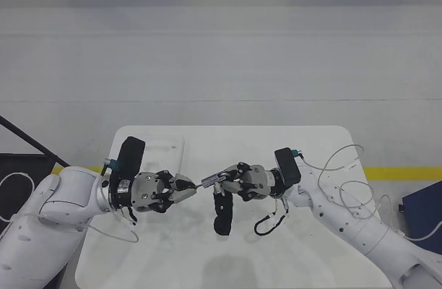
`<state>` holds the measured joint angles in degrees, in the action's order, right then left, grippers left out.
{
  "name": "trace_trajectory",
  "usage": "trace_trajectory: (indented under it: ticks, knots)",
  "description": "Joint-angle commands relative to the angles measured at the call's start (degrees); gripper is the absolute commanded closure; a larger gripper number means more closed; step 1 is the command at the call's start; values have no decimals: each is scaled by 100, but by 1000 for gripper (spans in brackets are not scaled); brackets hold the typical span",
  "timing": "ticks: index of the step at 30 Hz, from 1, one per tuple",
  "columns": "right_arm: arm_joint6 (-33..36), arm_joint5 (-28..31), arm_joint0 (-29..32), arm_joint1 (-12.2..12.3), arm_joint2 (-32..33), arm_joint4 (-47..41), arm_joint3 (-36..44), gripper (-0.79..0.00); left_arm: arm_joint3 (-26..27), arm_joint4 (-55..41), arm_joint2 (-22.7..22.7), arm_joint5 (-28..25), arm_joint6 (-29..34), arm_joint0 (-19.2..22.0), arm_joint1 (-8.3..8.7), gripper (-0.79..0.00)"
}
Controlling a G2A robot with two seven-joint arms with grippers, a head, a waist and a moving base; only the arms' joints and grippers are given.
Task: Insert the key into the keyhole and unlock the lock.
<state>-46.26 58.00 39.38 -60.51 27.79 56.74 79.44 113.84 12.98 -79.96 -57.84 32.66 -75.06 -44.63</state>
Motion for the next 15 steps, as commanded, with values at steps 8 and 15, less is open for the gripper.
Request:
trace_trajectory:
  ticks: [8, 15]
  knots:
    - [0, 0, 0, -1, 0, 0, 0, 0, 600, 2469, -50, 362, -445, -90, -115, 0]
    - [0, 0, 0, -1, 0, 0, 0, 0, 843, 3600, -221, 737, -1140, -336, -171, 0]
